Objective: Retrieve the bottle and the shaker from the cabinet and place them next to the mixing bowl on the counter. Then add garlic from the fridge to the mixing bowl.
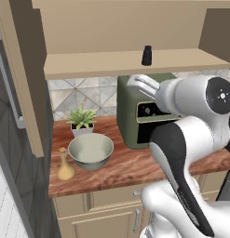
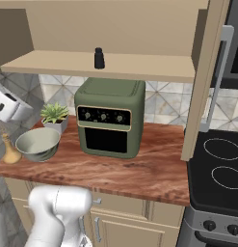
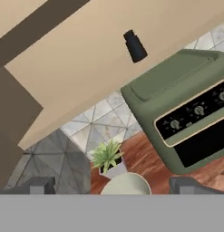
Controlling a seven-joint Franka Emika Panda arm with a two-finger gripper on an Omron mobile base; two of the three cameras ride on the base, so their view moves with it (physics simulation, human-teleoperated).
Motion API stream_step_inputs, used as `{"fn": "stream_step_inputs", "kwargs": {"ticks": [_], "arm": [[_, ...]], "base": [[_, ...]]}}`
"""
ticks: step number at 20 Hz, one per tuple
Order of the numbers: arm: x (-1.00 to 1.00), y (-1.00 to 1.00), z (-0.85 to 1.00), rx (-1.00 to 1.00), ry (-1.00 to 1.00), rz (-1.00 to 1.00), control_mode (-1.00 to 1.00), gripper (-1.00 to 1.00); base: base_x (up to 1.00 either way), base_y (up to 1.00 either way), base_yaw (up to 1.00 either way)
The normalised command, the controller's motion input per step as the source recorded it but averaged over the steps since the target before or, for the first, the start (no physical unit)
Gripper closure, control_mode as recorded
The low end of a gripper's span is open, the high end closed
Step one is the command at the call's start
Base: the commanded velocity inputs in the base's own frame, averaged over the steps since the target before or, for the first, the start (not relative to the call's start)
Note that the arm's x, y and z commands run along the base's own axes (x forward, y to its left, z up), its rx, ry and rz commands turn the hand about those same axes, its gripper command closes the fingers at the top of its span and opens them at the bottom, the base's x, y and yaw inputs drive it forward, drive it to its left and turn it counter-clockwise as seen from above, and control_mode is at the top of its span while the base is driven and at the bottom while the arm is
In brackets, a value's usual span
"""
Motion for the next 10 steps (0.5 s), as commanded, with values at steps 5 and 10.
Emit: {"fn": "stream_step_inputs", "kwargs": {"ticks": [5, 10], "arm": [[-0.06, -0.52, 0.12, -0.26, 0.01, -0.01, -1.00, -1.00], [-0.04, -0.65, 0.00, -0.29, -0.02, 0.00, -1.00, -1.00]], "base": [[0.00, 0.00, 0.00], [0.00, 0.00, 0.00]]}}
